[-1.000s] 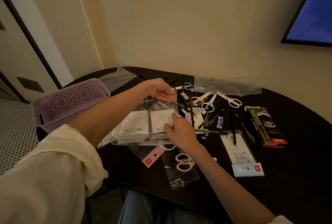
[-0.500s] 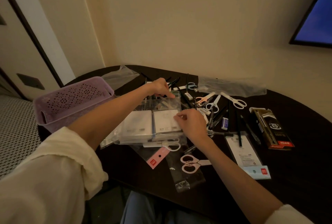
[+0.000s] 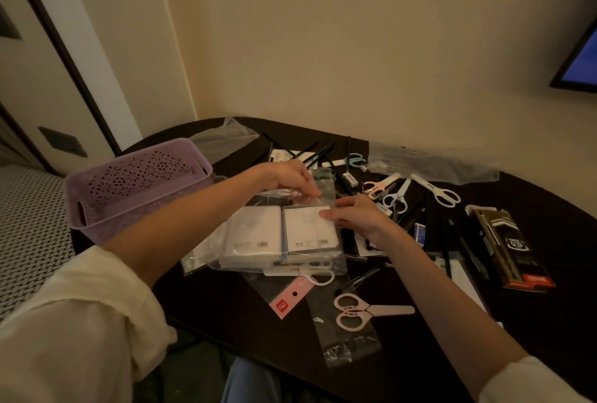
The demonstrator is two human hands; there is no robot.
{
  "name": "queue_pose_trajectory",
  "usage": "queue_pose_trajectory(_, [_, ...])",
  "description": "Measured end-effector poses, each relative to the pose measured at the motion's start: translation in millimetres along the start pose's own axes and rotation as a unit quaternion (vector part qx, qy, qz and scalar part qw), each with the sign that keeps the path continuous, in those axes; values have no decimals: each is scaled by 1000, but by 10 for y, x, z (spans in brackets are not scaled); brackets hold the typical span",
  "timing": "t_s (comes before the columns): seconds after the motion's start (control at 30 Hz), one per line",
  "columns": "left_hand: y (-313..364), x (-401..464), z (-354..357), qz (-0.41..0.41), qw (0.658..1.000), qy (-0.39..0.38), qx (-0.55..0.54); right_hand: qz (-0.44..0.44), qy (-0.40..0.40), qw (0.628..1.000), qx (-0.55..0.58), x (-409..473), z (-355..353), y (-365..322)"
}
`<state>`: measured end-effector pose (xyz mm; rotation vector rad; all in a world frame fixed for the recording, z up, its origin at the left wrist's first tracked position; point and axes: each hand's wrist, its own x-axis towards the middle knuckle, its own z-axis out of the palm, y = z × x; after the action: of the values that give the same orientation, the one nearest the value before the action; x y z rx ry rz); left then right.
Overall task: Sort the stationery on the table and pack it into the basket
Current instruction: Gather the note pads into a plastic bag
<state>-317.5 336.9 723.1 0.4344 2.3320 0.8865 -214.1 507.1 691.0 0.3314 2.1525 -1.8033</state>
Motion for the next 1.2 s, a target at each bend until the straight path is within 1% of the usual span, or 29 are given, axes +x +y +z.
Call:
queue_pose_trajectory(0.13, [9,-58,34,12,999,31,-35,-5,-66,997,40,-28,-31,-12])
queue_pose_trajectory(0.27, [3,-133,15,17,996,57,-60,14,-114,993,33,-113,15,-5])
queue_pose_trajectory(0.47, [58,-312,-49,47,992,85,-80,15,-185,982,46,-242,130,20])
queue_pose_trajectory(0.5, [65,-332,-53,50,991,95,-82,11,-182,982,45,-256,157,25])
queue_pose_trajectory(0.6, [67,-359,-35,53,987,122,-93,5,-138,989,54,-294,211,24])
queue_pose_trajectory(0.77, [108,-424,66,121,979,150,-73,20,-104,987,117,-330,199,63])
queue_pose_trajectory(0.9, [3,-553,29,104,970,217,-34,15,-103,985,136,-394,162,81])
queue_pose_trajectory(0.97, [-151,-703,21,82,957,277,-24,14,-100,985,137,-425,152,80])
queue_pose_trajectory(1.0, [-241,-806,33,78,944,320,-18,14,-100,985,138,-437,146,78])
queue_pose_trajectory(1.07, [-413,-1051,102,90,904,417,0,11,-103,985,137,-442,137,83])
queue_pose_trajectory(1.13, [-578,-1318,223,103,854,510,19,10,-109,985,136,-450,137,95])
queue_pose_trajectory(1.17, [-657,-1432,293,103,833,543,21,10,-112,984,140,-457,135,105])
queue_pose_trajectory(1.2, [-749,-1519,359,95,821,563,16,10,-117,982,147,-468,137,111])
